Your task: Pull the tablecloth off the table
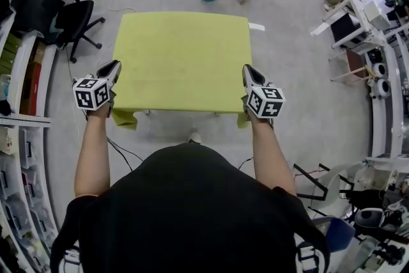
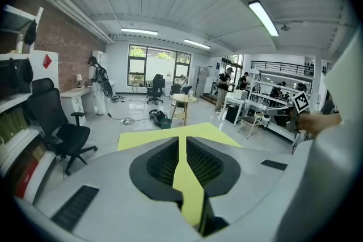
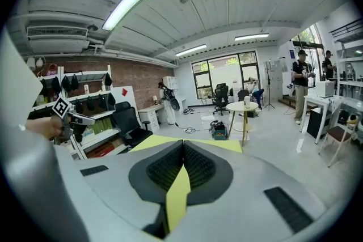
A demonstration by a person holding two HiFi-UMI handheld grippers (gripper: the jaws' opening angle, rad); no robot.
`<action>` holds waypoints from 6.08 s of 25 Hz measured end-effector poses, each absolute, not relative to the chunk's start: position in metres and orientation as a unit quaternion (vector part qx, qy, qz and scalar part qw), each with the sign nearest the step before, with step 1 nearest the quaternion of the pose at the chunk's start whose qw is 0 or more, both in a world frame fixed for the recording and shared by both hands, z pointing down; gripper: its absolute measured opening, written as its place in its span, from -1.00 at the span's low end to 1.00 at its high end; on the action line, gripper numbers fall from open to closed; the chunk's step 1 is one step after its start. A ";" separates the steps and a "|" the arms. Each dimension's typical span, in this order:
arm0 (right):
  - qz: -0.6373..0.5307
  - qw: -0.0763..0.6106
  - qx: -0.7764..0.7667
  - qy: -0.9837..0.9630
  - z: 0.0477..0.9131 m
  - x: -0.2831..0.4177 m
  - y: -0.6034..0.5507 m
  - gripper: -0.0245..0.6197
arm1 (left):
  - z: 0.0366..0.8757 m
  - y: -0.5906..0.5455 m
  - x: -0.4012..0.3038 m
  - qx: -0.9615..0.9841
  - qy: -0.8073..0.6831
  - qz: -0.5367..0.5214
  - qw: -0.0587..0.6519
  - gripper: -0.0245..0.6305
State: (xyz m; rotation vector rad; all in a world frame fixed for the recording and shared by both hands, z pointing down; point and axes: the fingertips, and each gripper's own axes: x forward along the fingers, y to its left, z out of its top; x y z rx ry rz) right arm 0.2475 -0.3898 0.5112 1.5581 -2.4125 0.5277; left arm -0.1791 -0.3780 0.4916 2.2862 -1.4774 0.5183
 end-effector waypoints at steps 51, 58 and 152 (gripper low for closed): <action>0.169 0.136 0.544 -0.810 0.494 0.054 -0.573 -0.87 | 0.498 -0.612 -0.346 0.842 -0.477 0.163 0.193 -0.75; 0.172 0.136 0.561 -0.798 0.492 0.041 -0.577 -0.87 | 0.507 -0.624 -0.362 0.849 -0.461 0.168 0.198 -0.75; 0.514 0.256 0.506 -0.643 0.916 0.350 -0.611 -0.29 | 0.901 -0.618 -0.420 0.631 -0.445 0.352 0.529 -0.45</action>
